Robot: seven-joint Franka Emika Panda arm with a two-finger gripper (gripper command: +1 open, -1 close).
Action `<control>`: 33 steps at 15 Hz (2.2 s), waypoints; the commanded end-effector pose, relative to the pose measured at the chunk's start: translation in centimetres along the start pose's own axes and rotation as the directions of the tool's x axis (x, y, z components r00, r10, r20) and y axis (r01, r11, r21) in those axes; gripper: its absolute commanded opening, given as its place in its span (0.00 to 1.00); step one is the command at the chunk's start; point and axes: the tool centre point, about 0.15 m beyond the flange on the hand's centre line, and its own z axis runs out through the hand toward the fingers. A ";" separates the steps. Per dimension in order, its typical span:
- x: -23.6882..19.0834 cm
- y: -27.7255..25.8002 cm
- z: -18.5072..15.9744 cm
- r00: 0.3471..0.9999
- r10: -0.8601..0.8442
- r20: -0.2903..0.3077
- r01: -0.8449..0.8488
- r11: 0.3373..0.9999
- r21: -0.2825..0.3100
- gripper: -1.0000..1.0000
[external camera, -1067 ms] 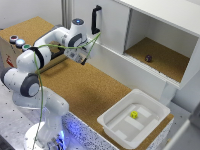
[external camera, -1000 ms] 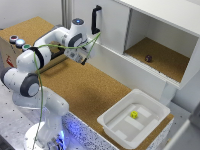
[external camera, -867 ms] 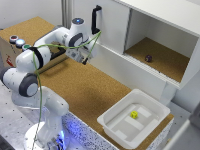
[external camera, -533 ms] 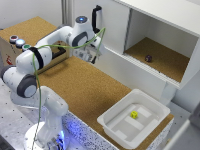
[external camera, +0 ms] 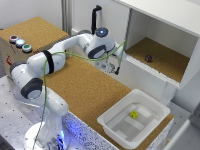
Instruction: Grasp the purple block
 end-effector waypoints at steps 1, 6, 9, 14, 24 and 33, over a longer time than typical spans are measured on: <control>7.8 5.8 4.0 0.994 0.090 0.058 -0.092 0.995 0.026 1.00; 9.6 8.9 8.4 0.981 0.178 0.081 -0.182 0.982 0.043 1.00; 10.3 10.1 10.2 0.980 0.186 0.076 -0.191 0.980 0.053 1.00; 11.9 10.0 13.7 0.989 0.107 0.097 -0.112 0.993 0.042 1.00; 14.1 10.7 18.9 0.990 0.085 0.109 -0.094 0.993 0.076 1.00; 14.8 10.2 21.2 0.988 0.039 0.150 -0.048 0.997 0.056 0.00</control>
